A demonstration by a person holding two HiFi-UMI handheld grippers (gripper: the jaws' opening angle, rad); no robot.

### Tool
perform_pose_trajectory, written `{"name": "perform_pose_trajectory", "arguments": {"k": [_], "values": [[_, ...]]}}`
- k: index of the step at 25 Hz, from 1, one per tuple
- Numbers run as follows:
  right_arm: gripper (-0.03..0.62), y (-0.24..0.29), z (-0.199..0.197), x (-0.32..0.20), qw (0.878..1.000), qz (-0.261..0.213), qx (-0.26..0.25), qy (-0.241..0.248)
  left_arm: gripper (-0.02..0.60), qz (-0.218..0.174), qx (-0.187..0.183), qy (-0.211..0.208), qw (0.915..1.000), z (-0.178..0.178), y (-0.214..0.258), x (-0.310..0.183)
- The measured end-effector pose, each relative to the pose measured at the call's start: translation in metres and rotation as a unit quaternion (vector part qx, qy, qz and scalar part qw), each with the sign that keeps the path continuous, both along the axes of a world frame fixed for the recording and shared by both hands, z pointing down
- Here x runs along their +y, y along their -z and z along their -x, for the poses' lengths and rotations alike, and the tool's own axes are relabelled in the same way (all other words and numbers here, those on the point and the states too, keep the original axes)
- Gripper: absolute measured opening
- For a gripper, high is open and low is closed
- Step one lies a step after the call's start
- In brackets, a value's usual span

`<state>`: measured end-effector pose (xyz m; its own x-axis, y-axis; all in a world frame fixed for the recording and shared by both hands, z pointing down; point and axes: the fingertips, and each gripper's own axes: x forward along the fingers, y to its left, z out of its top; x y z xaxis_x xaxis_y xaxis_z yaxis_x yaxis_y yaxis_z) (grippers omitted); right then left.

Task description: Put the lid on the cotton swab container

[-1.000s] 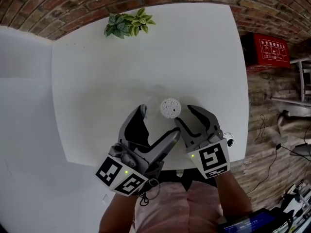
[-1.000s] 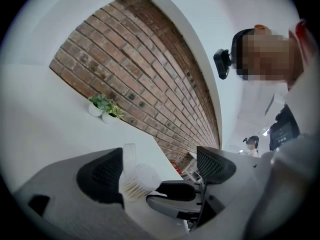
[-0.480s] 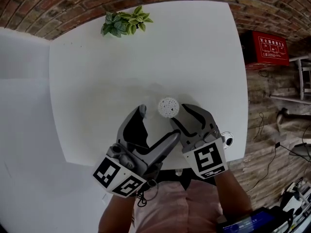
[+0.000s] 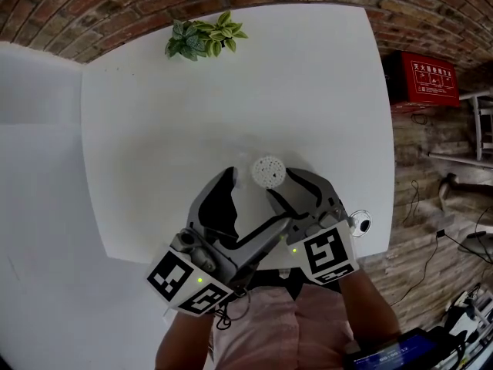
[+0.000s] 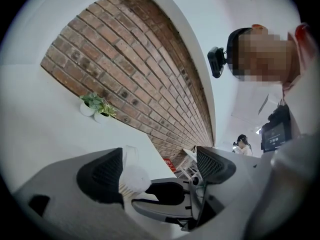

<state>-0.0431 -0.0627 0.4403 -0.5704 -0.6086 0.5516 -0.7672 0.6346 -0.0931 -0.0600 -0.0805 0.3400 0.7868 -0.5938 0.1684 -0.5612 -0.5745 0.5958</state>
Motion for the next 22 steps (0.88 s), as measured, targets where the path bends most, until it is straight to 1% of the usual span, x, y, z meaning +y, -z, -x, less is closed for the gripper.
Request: {"name": "perform_pose_trajectory", "arguments": {"k": [15,19,22], "values": [[0.186,0.0,0.001,0.006,1.0,-0.005,0.002,0.02,0.462,0.007,-0.003,-0.028,0.9996,-0.018,-0.003,0.007],[0.186,0.005,-0.01,0.008,1.0,0.002,-0.013,0.011,0.456,0.011,-0.001,-0.029,0.9995,-0.02,-0.006,0.007],[0.181,0.007,-0.029,0.006,1.0,0.007,-0.021,-0.012,0.456,0.012,0.001,-0.031,0.9995,-0.021,-0.008,0.007]]}}
